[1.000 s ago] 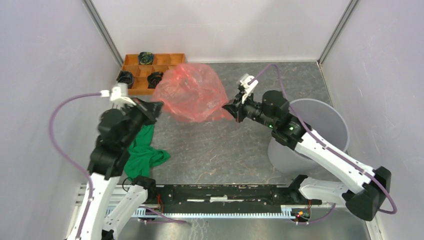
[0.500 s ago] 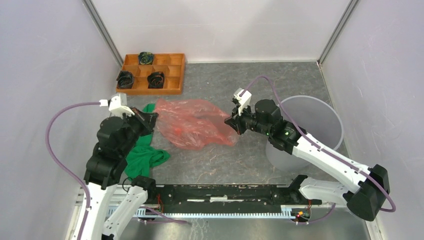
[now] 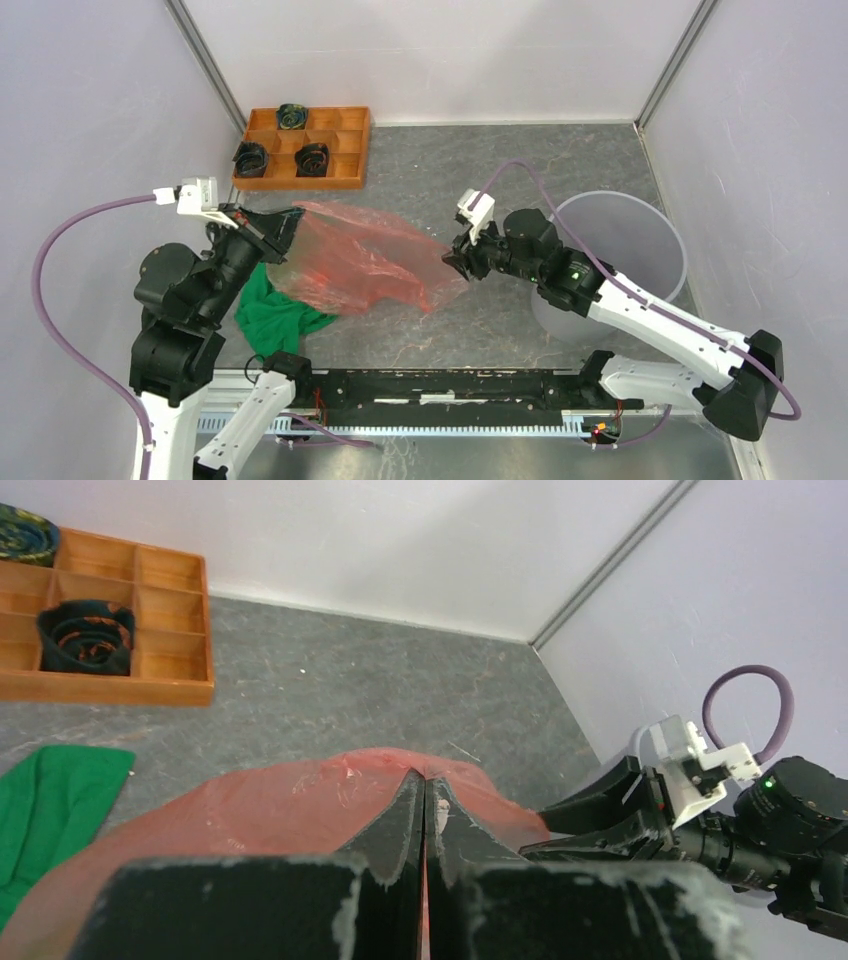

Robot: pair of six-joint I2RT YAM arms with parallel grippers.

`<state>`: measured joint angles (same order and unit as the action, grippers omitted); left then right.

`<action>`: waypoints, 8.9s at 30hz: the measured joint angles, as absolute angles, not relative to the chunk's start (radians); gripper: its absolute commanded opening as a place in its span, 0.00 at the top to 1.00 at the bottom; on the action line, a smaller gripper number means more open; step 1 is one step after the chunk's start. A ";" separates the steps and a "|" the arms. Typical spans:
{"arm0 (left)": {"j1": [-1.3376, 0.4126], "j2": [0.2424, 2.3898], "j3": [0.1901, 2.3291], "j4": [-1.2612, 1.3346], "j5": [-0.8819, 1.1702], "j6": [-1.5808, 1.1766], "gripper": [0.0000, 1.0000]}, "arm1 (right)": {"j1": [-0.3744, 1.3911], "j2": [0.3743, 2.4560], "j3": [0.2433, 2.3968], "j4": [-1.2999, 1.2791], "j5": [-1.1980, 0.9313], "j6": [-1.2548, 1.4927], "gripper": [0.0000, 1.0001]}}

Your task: Put the trash bags into the trash bin

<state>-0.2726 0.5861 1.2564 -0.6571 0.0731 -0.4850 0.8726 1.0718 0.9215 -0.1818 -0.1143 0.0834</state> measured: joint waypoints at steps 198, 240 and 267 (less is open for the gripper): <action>-0.501 0.888 0.924 -0.724 0.080 -0.708 0.88 | 0.877 0.891 0.838 -0.069 0.139 0.397 0.95; -0.501 0.775 0.976 -0.415 -0.202 -0.236 0.98 | 0.877 1.092 1.260 -0.594 0.326 0.154 0.02; -0.501 0.935 1.208 -0.451 -0.193 -0.313 0.98 | 0.877 0.935 1.250 -1.077 0.416 0.215 0.02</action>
<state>-0.5014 0.9352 1.2083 -0.4515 -0.1932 -0.3130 0.8772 0.9348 1.2503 -1.0775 0.4164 0.2153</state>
